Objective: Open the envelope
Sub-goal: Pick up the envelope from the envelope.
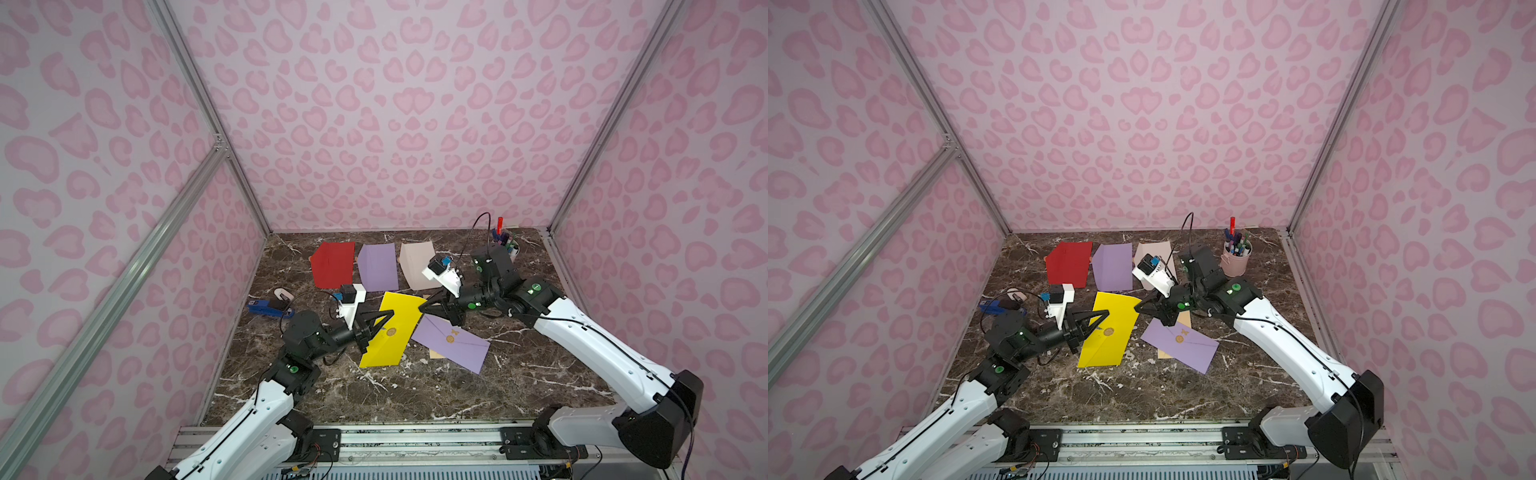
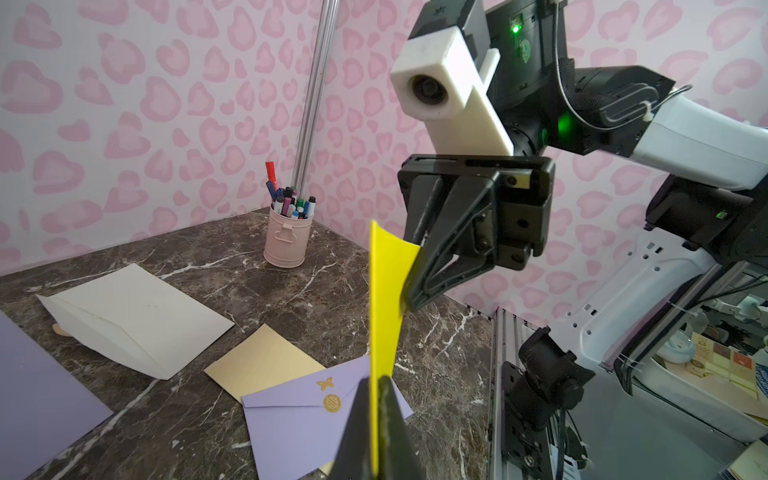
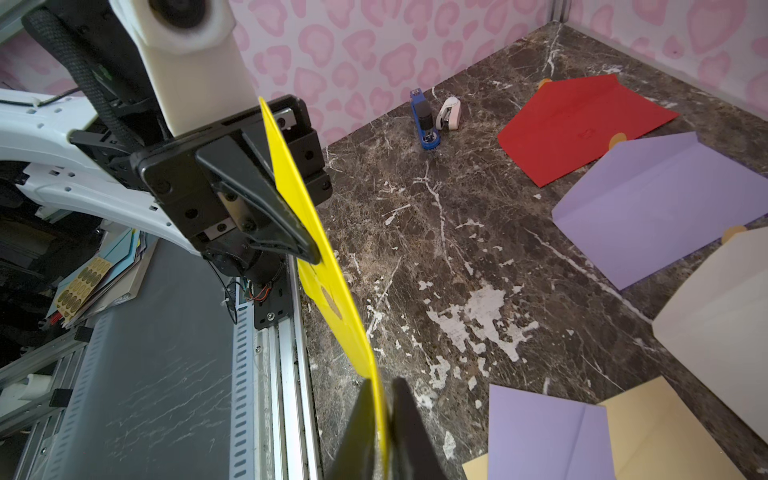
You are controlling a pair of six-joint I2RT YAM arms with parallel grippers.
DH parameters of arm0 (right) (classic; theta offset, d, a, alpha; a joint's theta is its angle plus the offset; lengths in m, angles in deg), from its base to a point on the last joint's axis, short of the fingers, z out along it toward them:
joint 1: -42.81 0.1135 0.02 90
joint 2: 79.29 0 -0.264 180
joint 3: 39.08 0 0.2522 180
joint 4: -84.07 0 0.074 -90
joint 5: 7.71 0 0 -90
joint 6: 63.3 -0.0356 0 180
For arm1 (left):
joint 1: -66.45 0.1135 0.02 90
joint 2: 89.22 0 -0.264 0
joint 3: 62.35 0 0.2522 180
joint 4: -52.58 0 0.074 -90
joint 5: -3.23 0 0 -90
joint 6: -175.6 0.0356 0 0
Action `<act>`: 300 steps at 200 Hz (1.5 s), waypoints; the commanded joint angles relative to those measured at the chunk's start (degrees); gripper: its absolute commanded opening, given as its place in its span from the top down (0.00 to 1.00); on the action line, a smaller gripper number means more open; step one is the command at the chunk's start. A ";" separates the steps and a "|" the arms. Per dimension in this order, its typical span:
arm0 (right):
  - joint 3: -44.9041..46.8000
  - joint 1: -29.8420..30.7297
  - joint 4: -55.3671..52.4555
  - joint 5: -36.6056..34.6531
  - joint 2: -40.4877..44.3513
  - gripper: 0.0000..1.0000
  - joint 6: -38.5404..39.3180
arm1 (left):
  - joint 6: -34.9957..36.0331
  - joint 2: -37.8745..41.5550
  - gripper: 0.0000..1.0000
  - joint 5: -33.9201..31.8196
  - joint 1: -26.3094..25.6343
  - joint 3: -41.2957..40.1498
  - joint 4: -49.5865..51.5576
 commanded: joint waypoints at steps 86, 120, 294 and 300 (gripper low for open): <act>7.72 -0.88 35.90 13.15 -1.06 0.57 -20.49 | -16.43 4.17 0.96 0.27 4.37 0.04 -15.05; 6.38 1.37 41.48 16.26 -3.24 0.59 -22.70 | -15.38 4.46 0.96 -0.63 4.36 2.19 -12.30; 1.59 3.38 35.40 6.60 -4.81 1.00 -23.94 | -4.81 9.27 0.34 -17.34 4.38 3.52 10.88; 1.27 3.26 34.35 4.59 -4.81 1.00 -24.17 | -4.12 9.75 0.33 -19.84 4.36 3.85 13.22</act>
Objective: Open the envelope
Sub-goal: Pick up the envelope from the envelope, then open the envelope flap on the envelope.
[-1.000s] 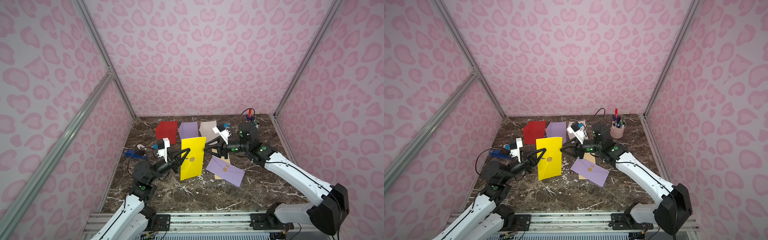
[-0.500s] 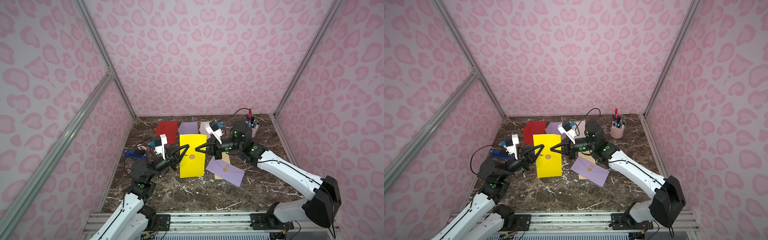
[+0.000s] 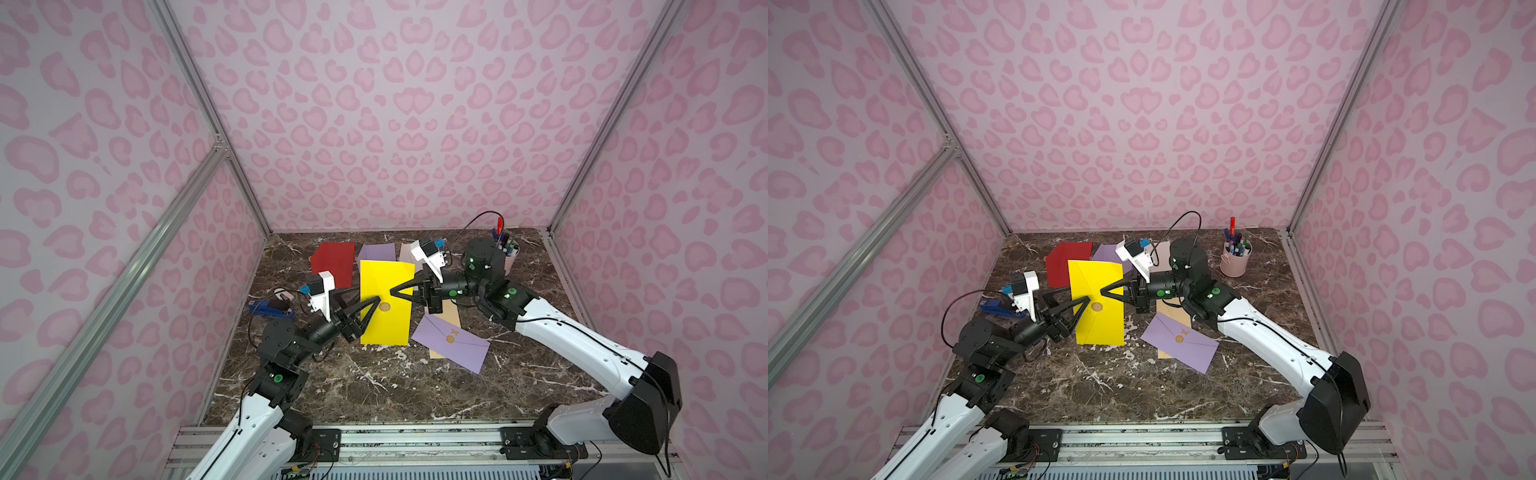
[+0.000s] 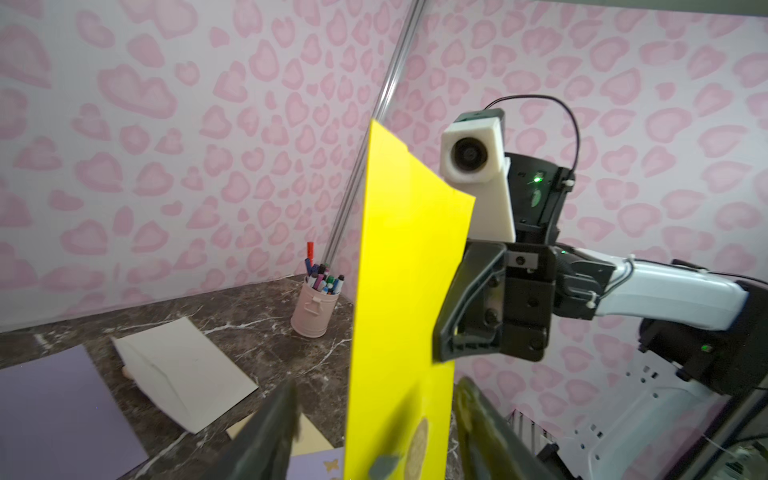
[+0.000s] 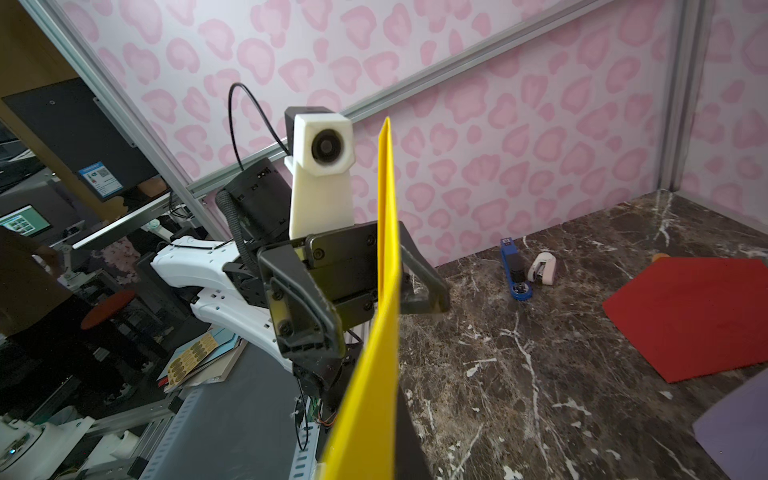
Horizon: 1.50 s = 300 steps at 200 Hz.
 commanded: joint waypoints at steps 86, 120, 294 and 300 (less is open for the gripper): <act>-2.38 -1.47 -12.85 -32.40 -2.98 1.00 -8.33 | 8.57 -7.18 0.40 -30.62 -3.57 4.67 22.92; -1.53 -1.48 -14.91 -38.45 -3.81 1.00 -11.02 | 10.84 -9.81 0.38 -39.71 -10.02 5.58 24.01; 7.44 -1.66 -11.31 -42.17 -0.91 1.00 -20.64 | 19.39 -22.72 0.36 -53.57 -28.02 5.74 16.02; 7.40 -1.65 -11.31 -42.16 -0.91 1.00 -20.64 | 19.58 -22.86 0.36 -53.62 -28.25 5.48 15.47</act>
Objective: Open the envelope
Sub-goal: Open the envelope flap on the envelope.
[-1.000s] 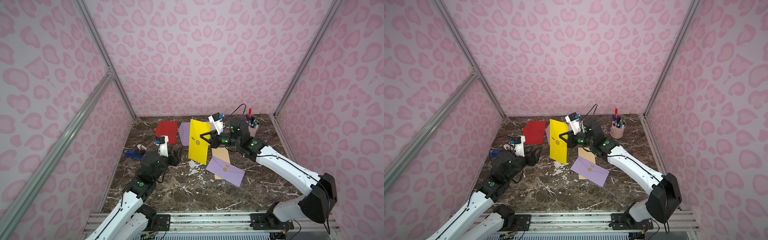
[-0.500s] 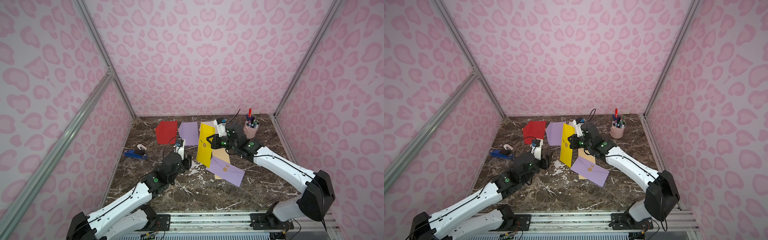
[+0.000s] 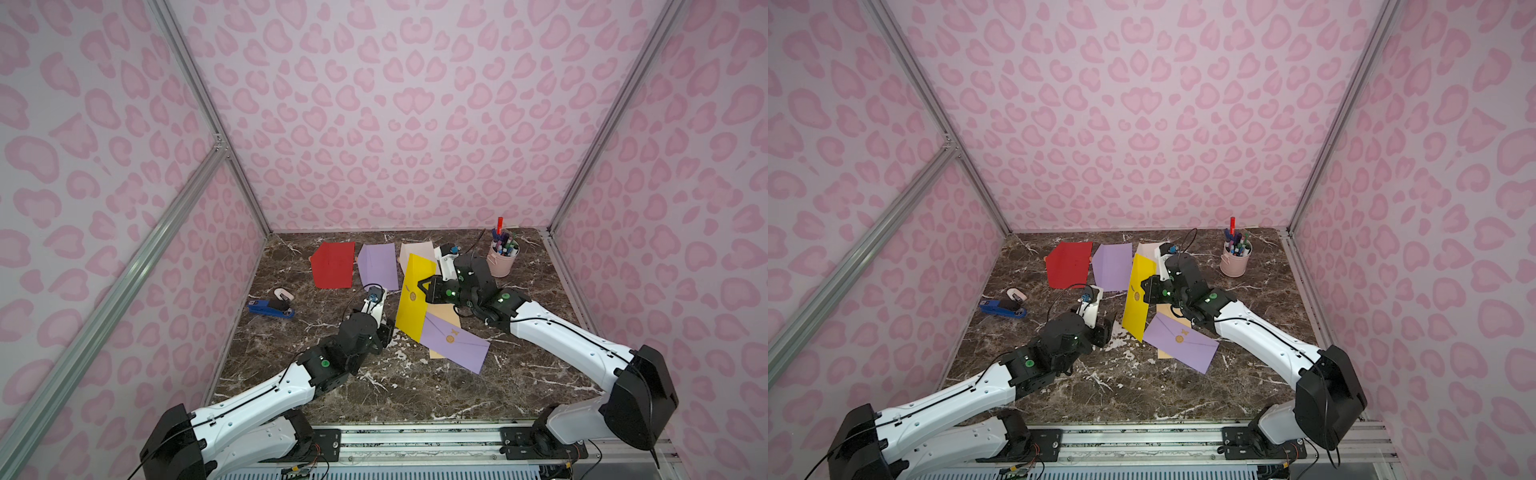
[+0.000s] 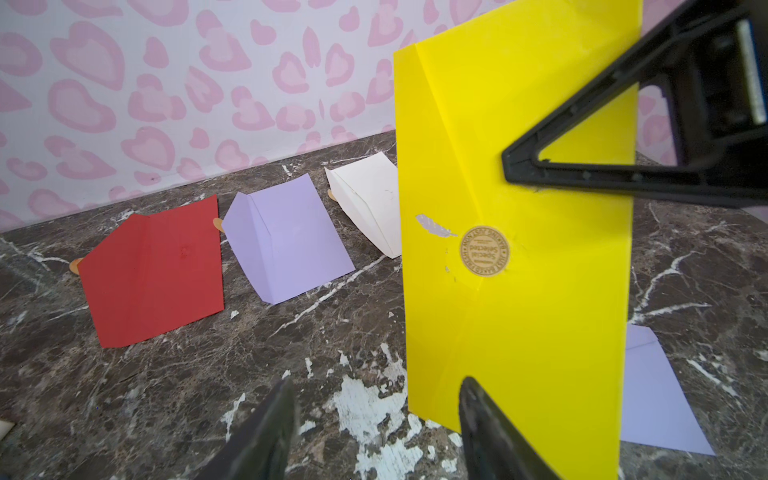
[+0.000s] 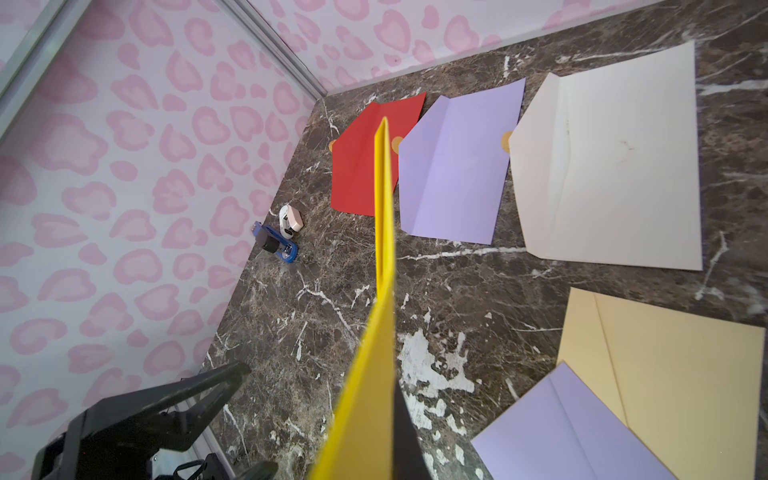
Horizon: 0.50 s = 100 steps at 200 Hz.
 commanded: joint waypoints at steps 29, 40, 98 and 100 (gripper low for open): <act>-0.33 0.06 1.45 -0.09 0.24 1.00 -0.94 | 2.84 -0.21 0.35 0.31 -1.40 -2.34 -5.92; -0.49 0.06 1.43 -0.09 0.10 1.00 -0.94 | 3.48 -0.05 0.35 1.52 -1.57 -3.38 -7.17; -1.42 0.27 0.99 0.35 -0.37 1.00 -1.43 | 5.75 -2.61 0.33 5.72 -1.76 -4.85 -10.93; -1.42 0.24 0.95 0.35 -0.33 1.00 -1.46 | 5.75 -2.71 0.33 5.58 -1.82 -4.90 -11.06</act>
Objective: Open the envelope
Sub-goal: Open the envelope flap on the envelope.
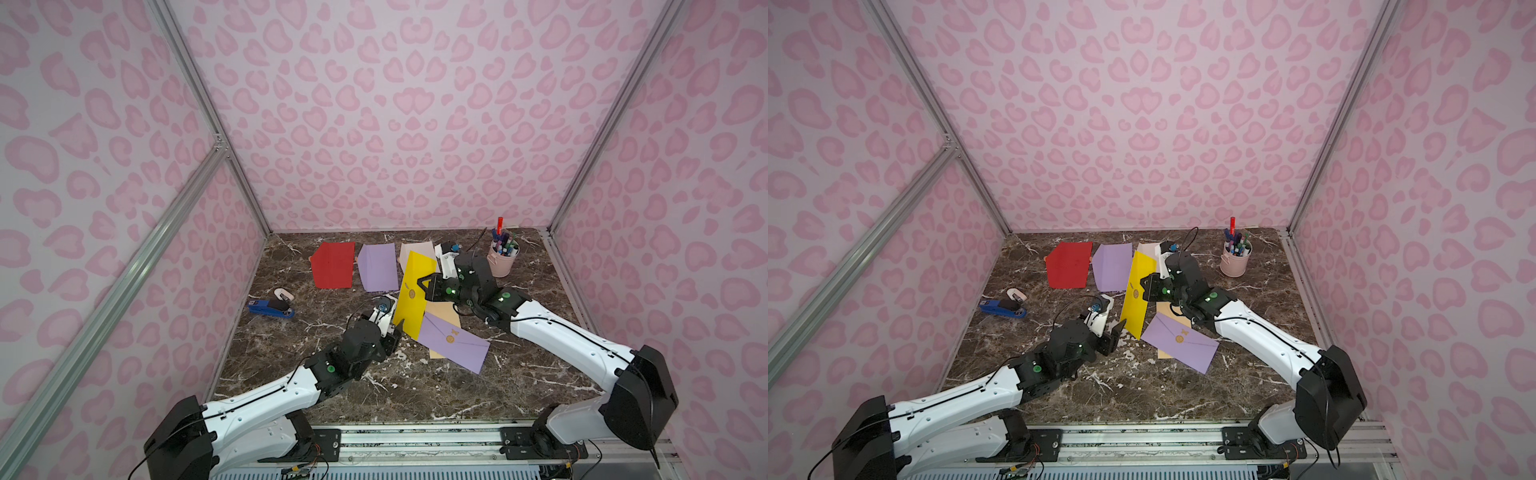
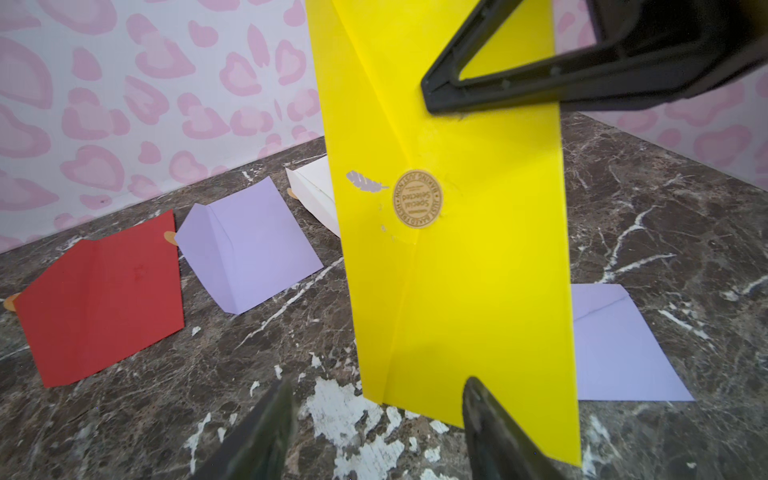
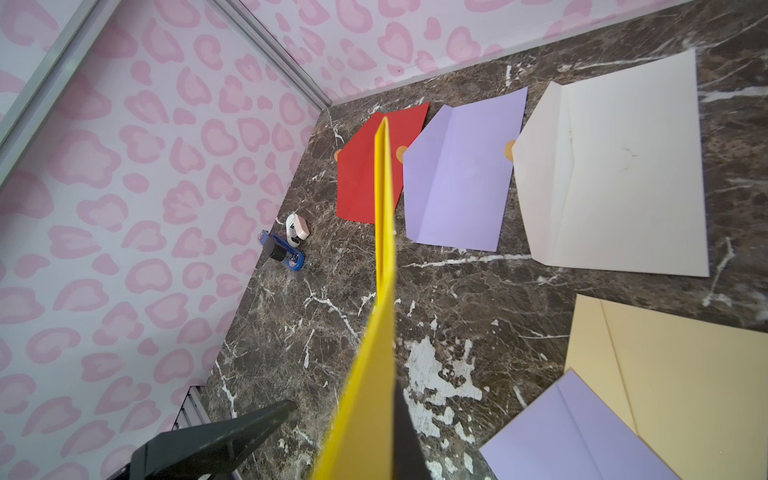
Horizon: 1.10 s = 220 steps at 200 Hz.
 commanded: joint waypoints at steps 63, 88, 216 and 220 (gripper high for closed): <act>-1.56 1.23 -0.28 0.26 0.55 1.00 -0.05 | 0.85 -3.94 0.33 -2.59 -0.11 -0.40 -4.80; -1.78 1.87 -1.37 0.00 1.07 1.00 0.08 | 0.22 -4.60 0.33 -4.96 -0.09 -0.01 -4.54; -0.79 3.42 -1.88 0.57 1.69 1.00 -0.44 | -0.62 -4.55 0.33 -10.21 -0.08 0.14 -3.92; -0.89 3.46 -1.81 0.61 1.62 1.00 -0.44 | -0.64 -4.53 0.33 -10.23 -0.08 0.09 -3.85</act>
